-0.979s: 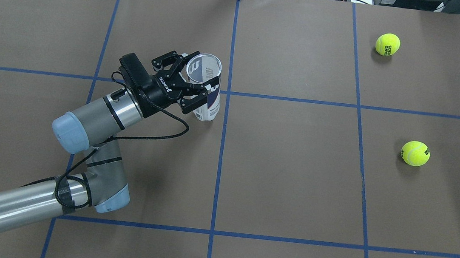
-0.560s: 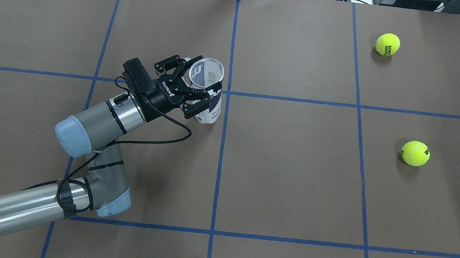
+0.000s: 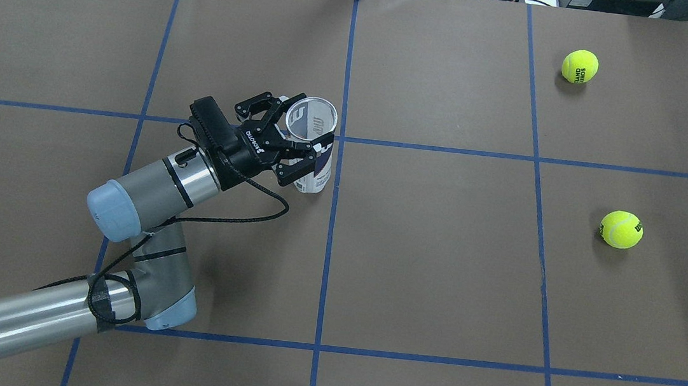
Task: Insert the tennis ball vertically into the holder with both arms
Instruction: 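Lift the can with the left gripper and tip it upright, then set the upright can on the table, open and withdraw the left gripper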
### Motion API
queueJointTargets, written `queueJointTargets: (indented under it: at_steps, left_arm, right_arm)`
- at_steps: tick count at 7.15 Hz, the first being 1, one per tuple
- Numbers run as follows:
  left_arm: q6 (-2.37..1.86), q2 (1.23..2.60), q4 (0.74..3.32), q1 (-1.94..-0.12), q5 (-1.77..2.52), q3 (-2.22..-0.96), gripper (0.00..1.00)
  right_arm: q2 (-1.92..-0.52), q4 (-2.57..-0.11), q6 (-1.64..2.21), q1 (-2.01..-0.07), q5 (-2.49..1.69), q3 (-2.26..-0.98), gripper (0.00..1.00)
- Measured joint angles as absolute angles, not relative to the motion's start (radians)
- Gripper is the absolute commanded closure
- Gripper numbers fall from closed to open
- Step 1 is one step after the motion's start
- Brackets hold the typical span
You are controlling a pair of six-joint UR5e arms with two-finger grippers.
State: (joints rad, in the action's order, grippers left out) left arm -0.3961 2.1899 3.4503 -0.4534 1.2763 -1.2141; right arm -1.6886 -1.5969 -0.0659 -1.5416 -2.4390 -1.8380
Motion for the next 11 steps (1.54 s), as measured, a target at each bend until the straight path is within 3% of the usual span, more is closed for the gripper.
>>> queueJointTargets:
  at_steps: [1,7,11]
  left_arm:
    - [-0.397,2.19,3.451,-0.452,1.276,-1.214,0.02]
    - [-0.399,2.188,3.45,-0.445,1.276,-1.222,0.01]
    - [-0.4,2.18,3.438,-0.453,1.28,-1.31,0.01]
  right_arm:
    - [-1.688,-1.597,-0.066,-1.542,-2.439,-1.838,0.0]
    - [-1.687,-1.597,-0.066,-1.542,-2.439,-1.836,0.0]
    - [-1.687,-1.597,-0.066,-1.542,-2.439,-1.839,0.0]
